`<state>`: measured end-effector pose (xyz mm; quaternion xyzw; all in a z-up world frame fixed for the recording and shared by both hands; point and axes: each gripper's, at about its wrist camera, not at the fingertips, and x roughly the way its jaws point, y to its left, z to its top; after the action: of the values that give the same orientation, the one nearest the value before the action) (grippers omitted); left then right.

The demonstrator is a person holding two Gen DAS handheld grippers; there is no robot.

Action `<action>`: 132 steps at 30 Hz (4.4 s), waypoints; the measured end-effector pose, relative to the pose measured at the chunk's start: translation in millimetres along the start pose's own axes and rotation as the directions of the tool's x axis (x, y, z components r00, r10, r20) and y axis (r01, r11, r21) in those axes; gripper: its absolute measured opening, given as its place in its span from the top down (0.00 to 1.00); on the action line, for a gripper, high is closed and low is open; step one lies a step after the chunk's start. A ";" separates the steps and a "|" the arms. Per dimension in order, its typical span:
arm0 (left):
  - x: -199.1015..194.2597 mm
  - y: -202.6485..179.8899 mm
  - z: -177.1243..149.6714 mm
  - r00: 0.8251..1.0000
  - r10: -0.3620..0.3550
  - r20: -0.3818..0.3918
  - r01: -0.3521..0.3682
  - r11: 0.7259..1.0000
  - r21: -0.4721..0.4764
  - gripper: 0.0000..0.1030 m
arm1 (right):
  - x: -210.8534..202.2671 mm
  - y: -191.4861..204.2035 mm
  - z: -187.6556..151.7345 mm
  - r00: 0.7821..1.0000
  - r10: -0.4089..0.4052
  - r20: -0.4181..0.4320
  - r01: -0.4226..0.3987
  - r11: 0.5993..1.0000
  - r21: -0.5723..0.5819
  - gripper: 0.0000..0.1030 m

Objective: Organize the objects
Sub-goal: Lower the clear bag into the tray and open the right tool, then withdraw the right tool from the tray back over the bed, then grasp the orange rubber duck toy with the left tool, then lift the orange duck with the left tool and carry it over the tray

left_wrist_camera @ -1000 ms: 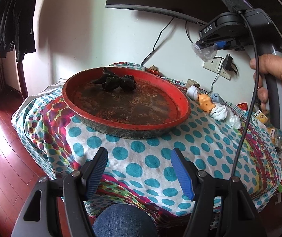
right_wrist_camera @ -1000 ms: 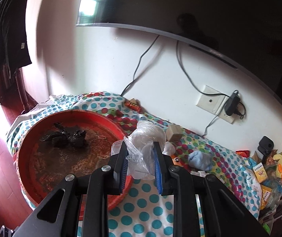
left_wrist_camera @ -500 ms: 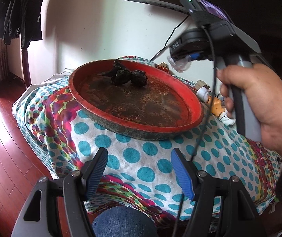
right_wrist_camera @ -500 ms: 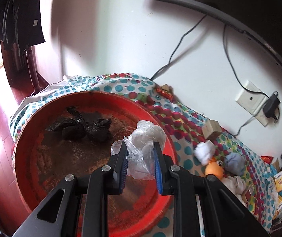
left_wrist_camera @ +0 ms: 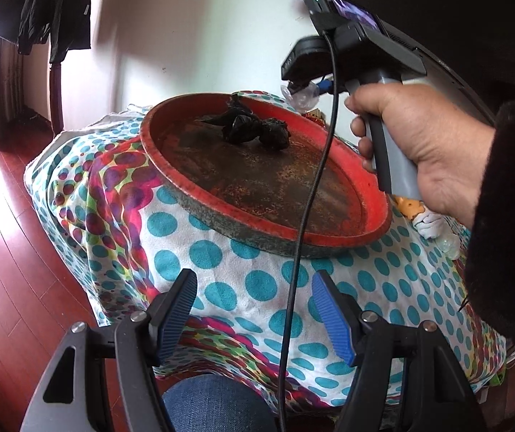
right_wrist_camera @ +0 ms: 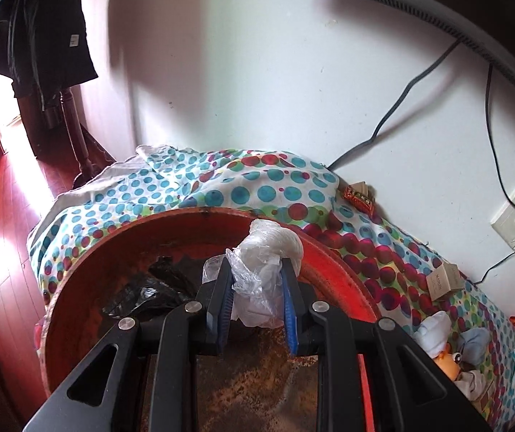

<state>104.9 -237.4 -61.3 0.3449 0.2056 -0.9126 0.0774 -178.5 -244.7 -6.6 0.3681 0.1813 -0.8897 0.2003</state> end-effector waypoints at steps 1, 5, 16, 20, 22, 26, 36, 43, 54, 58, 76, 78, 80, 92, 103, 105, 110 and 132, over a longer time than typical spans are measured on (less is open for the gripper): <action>1.0 0.3 -0.1 1.000 0.000 -0.003 0.000 1.000 0.000 0.34 | 5.8 -4.6 -2.5 1.000 -0.003 -0.010 0.003 1.000 0.009 0.78; 2.3 -1.1 -1.1 1.000 -0.004 -0.012 0.004 1.000 0.005 0.34 | 22.9 -23.3 -7.6 0.999 0.018 -0.039 -0.015 0.998 0.066 0.78; 9.6 -3.2 -2.9 0.999 0.000 -0.041 0.001 1.000 0.011 0.34 | 53.1 -37.4 -20.5 0.990 0.092 -0.106 -0.080 0.990 0.117 0.61; 5.1 -6.4 -2.7 1.000 0.003 -0.021 -0.002 1.000 0.026 0.34 | 24.9 -41.6 -19.5 0.999 0.022 -0.025 -0.020 0.996 0.090 0.38; 0.0 -8.9 -1.7 1.000 -0.003 0.003 0.003 0.999 0.037 0.34 | -3.4 -52.9 -17.4 0.999 0.005 0.050 -0.010 0.995 0.097 0.33; -18.5 -17.2 2.1 0.994 -0.034 0.102 0.026 0.997 0.073 0.34 | -69.7 -104.0 -37.1 0.979 -0.084 0.183 0.056 0.986 0.155 0.10; -27.3 -72.8 -17.8 0.974 -0.195 0.115 0.153 0.943 0.296 0.34 | -100.4 -299.4 -222.5 0.911 -0.413 -0.005 0.375 0.822 0.428 0.05; -16.9 -135.1 -34.5 0.969 -0.241 0.056 0.188 0.864 0.468 0.34 | -111.4 -362.3 -280.7 0.912 -0.408 -0.028 0.350 0.743 0.570 0.04; 56.9 -242.0 34.8 0.971 -0.240 0.015 0.206 0.859 0.468 0.34 | -123.2 -374.7 -292.5 0.922 -0.383 0.047 0.261 0.709 0.655 0.01; 85.4 -265.8 60.1 0.976 -0.217 -0.009 0.197 0.867 0.458 0.34 | -120.4 -380.4 -296.1 0.932 -0.361 0.037 0.243 0.694 0.678 0.00; 214.8 -297.2 103.1 0.982 -0.009 -0.187 0.076 0.931 0.358 0.34 | -122.3 -378.0 -295.3 0.937 -0.341 0.074 0.210 0.720 0.662 0.00; 220.5 -297.5 98.6 0.979 -0.015 -0.204 0.088 0.931 0.353 0.34 | -122.7 -378.0 -295.4 0.937 -0.340 0.077 0.207 0.719 0.663 0.00; 228.1 -296.8 95.0 0.975 -0.006 -0.222 0.087 0.932 0.353 0.34 | -122.9 -377.9 -295.6 0.938 -0.338 0.078 0.204 0.721 0.662 0.00; 207.9 -301.3 99.0 0.991 -0.036 -0.126 0.082 0.919 0.384 0.57 | -122.9 -375.1 -292.6 0.936 -0.343 0.079 0.214 0.732 0.648 0.00; 166.6 -322.4 106.3 0.999 -0.025 -0.036 0.038 0.890 0.454 0.58 | -120.3 -374.3 -293.5 0.935 -0.346 0.072 0.223 0.735 0.641 0.00; 159.5 -324.0 107.1 1.000 -0.009 -0.019 0.017 0.885 0.465 0.58 | -119.2 -374.1 -293.2 0.937 -0.344 0.065 0.226 0.736 0.638 0.00; 143.1 -319.7 111.1 1.000 0.009 0.006 -0.011 0.883 0.469 0.58 | -117.7 -374.5 -292.5 0.935 -0.350 0.058 0.235 0.733 0.638 0.00; 93.4 -276.7 154.2 0.995 0.042 0.093 -0.078 0.899 0.431 0.58 | -110.4 -374.6 -290.8 0.949 -0.315 0.032 0.227 0.749 0.623 0.00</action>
<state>-135.6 -53.5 70.5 0.3220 -0.0171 -0.9459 0.0351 -121.0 236.5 -53.5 0.3216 -0.0786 -0.9423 -0.0493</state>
